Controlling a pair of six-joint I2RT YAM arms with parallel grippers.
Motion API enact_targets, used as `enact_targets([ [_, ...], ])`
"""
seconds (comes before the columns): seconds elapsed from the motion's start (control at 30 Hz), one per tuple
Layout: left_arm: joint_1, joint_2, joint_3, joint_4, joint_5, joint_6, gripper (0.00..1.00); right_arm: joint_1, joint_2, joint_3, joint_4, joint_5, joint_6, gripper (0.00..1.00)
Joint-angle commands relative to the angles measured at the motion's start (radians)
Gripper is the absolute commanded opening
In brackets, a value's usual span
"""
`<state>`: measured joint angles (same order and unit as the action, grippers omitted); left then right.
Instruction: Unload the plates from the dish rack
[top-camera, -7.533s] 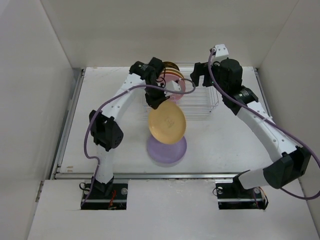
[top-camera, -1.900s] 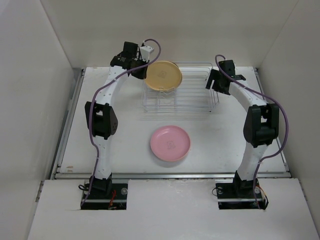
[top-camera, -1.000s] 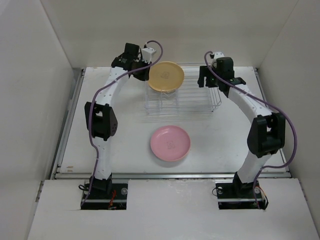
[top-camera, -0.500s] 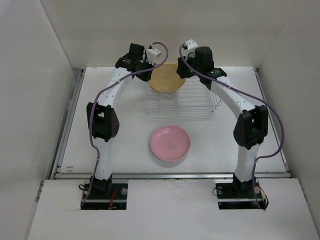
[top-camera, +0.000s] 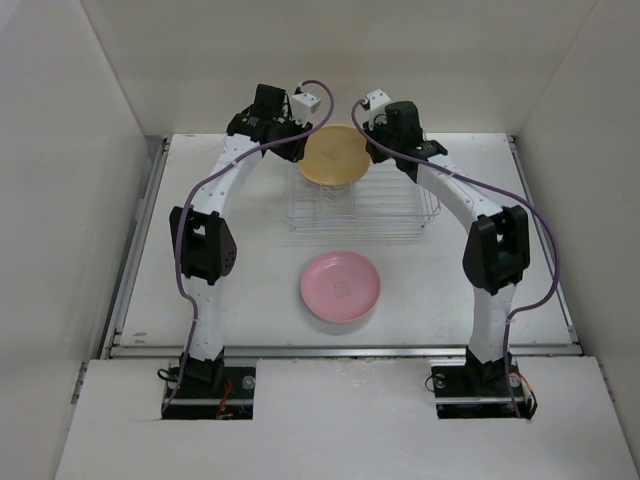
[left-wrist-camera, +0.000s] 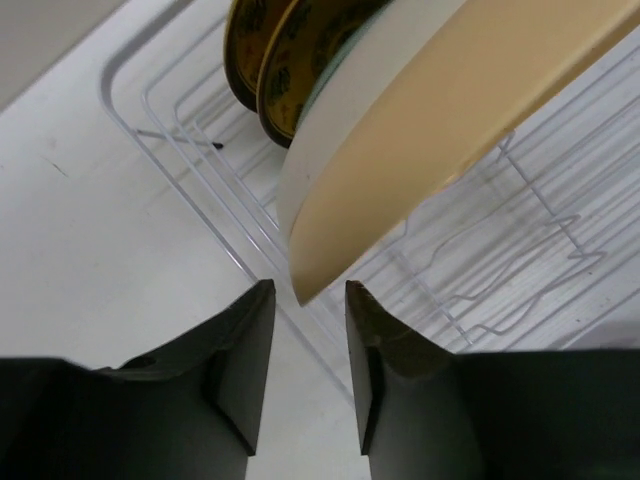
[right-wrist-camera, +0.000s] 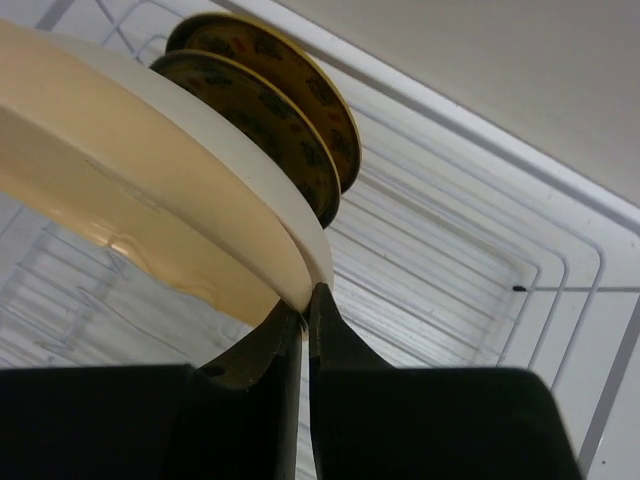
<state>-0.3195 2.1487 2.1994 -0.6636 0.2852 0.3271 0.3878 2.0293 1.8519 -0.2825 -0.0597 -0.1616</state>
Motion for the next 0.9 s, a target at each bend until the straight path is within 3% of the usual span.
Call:
enact_targets([
  [0.0,-0.003,-0.067,0.02,-0.06,0.034,-0.025,0.32,0.01,-0.072,-0.017,0.086,-0.009,0.07,0.0],
  [0.1,-0.003,-0.067,0.029,-0.074,0.034,-0.014,0.31,0.01,-0.072,-0.03,0.086,0.003,0.07,0.0],
  [0.23,-0.003,-0.067,0.029,-0.097,0.034,-0.025,0.49,0.01,-0.09,-0.051,0.104,0.014,0.07,0.0],
  [0.33,0.008,-0.076,0.066,-0.143,0.023,-0.059,0.56,0.019,-0.135,-0.075,0.14,0.038,0.07,0.0],
  [0.43,0.046,-0.091,0.08,-0.166,0.023,-0.132,0.57,0.028,-0.156,-0.088,0.151,0.061,0.07,0.0],
  [0.57,0.111,-0.154,-0.018,-0.114,0.051,-0.229,0.62,0.028,-0.175,-0.088,0.151,0.081,0.07,0.0],
  [0.87,0.131,-0.176,-0.113,-0.093,0.066,-0.238,0.62,0.037,-0.204,-0.097,0.171,0.09,0.079,0.0],
])
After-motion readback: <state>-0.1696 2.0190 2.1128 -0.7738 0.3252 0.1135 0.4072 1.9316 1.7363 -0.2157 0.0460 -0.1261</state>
